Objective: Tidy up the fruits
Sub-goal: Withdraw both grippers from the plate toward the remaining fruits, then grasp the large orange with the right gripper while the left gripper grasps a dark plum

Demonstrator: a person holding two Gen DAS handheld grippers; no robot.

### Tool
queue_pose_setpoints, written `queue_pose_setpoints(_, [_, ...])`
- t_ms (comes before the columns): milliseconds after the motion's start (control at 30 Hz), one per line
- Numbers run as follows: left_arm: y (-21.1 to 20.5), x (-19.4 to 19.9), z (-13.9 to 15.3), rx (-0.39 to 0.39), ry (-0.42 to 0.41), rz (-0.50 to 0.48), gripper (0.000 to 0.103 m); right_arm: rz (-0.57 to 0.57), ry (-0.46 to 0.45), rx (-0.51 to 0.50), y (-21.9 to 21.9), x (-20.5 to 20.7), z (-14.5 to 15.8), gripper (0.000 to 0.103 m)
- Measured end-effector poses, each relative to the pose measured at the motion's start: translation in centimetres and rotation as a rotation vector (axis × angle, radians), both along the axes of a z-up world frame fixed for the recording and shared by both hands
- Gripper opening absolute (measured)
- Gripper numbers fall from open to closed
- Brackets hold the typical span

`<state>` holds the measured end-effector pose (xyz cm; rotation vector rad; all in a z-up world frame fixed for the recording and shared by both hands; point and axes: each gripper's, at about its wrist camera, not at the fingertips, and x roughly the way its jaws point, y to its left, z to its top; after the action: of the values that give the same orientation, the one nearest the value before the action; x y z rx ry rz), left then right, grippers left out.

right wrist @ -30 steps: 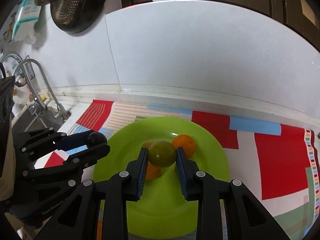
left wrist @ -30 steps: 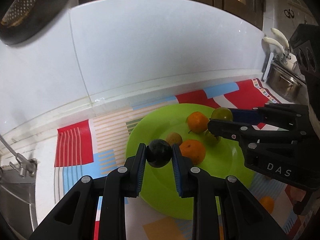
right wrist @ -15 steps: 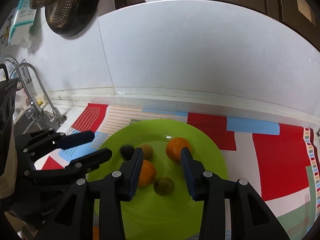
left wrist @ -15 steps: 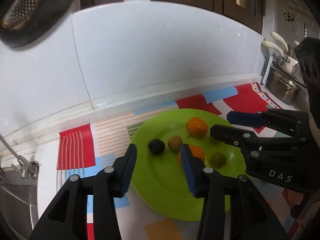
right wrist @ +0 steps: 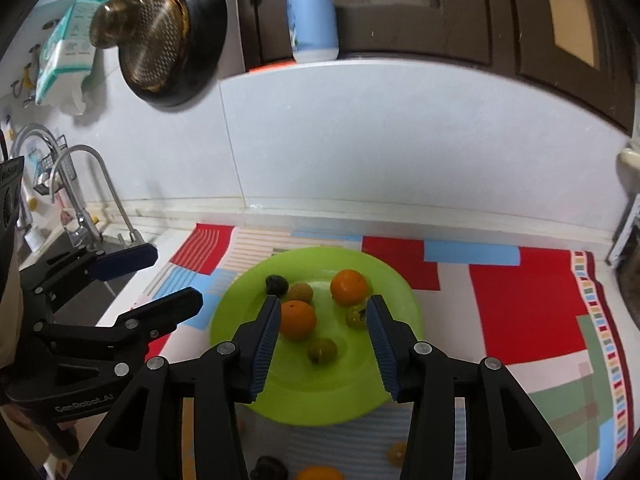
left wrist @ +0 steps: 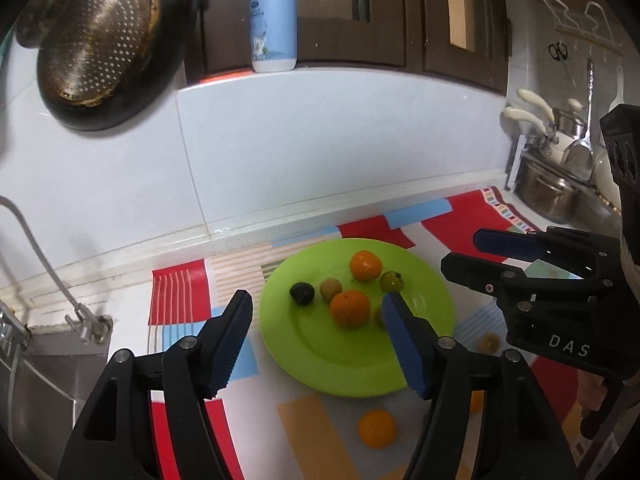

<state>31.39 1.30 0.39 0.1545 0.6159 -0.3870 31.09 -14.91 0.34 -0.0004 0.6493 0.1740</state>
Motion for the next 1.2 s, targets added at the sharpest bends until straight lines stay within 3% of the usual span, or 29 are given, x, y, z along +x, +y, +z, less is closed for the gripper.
queue_pose_setpoints(600, [-2.4,-8.3,0.6,0.048,-0.096,-0.109,0.069,0.021,-0.033,-0.054,-1.2,-8.2,1.5,0.045])
queue_pose_setpoints(767, [-2.8,-9.3,-0.3,0.057,-0.109,-0.157,0.069,0.049,0.000,-0.076,-1.2,-9.2,0.6,0.045])
queue_pose_setpoints(1200, [-4.8,-9.6,-4.5,0.183,-0.092,-0.347,0.065,0.167,0.129,-0.161,-0.2,-9.0,-3.3,0.045])
